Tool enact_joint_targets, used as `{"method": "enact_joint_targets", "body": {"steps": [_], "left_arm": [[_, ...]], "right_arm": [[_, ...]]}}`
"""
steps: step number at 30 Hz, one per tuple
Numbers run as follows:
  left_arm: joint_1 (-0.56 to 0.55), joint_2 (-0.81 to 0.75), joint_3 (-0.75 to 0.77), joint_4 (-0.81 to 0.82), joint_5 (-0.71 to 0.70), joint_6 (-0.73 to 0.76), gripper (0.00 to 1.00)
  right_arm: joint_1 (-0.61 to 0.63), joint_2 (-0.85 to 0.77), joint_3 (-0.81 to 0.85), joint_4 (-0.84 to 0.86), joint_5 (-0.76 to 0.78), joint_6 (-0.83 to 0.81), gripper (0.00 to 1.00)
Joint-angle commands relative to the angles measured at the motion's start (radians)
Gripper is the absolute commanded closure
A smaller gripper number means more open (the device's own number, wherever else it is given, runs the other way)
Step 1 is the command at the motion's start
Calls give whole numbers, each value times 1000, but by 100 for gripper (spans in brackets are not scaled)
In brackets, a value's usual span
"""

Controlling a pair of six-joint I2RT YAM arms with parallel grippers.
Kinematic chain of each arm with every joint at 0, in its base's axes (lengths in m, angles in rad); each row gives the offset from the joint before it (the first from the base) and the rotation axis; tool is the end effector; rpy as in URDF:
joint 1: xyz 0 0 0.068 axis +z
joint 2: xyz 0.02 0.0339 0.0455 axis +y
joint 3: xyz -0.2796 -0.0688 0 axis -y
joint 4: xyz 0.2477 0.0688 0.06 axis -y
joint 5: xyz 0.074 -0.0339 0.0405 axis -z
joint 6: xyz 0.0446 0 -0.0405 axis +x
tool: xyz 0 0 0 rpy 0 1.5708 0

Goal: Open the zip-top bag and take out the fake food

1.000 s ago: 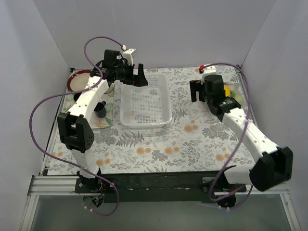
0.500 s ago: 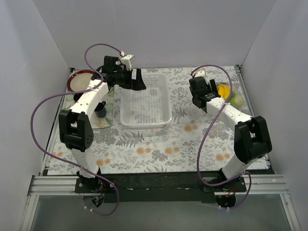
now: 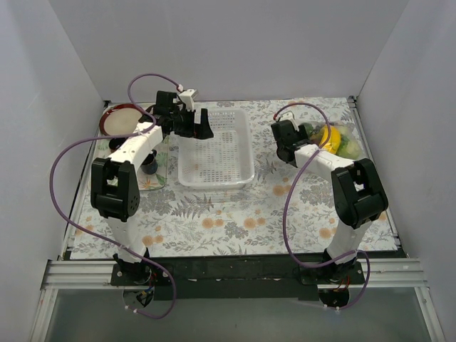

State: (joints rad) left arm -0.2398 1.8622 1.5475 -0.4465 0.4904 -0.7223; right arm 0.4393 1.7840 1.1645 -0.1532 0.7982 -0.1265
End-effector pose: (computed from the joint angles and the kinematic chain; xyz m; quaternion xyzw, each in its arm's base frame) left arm 0.4190 -0.1241 0.2835 -0.1202 0.8887 -0.3746 0.2354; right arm 0.3674 0.1374 0.2184 -0.0920 0.8574 -0.2979 0.4094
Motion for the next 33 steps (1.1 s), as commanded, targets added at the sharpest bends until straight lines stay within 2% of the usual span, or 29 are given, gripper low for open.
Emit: {"method": "enact_joint_targets", "body": {"steps": [1,2,3,6,12,20,25,29,30,31,32,33], "left_arm": [[37,2,34,58,-73,17,2],[40,5,30,71,-85,18,2],[42,6,26,81,-104,20,2],[48,25,32,141,-180,26,2],[57,34,60,215,-260,34,2],[57,72,-20,285,-397,46,2],[56,126,-29,278,-372,54,2],[51,141,-50,276,-355,47,3],[51,135,-58,276,-346,46,12],[50,127,-69,284,-310,43,27],[48,108,-78,284,-291,37,46],[42,98,-93,285,-277,32,55]], "right_arm": [[3,-2,4,63,29,13,47],[3,5,7,63,29,11,51],[3,8,12,61,32,13,63],[1,15,29,44,21,25,78],[3,-18,-11,30,-23,59,97],[3,-72,-68,0,-86,140,99],[10,-127,-55,-46,-137,179,99],[32,-230,-57,-60,-159,186,99],[38,-247,-57,-63,-168,185,99],[39,-264,-58,-66,-168,183,99],[41,-291,-65,-68,-169,185,99],[39,-305,-65,-74,-181,186,99]]}}
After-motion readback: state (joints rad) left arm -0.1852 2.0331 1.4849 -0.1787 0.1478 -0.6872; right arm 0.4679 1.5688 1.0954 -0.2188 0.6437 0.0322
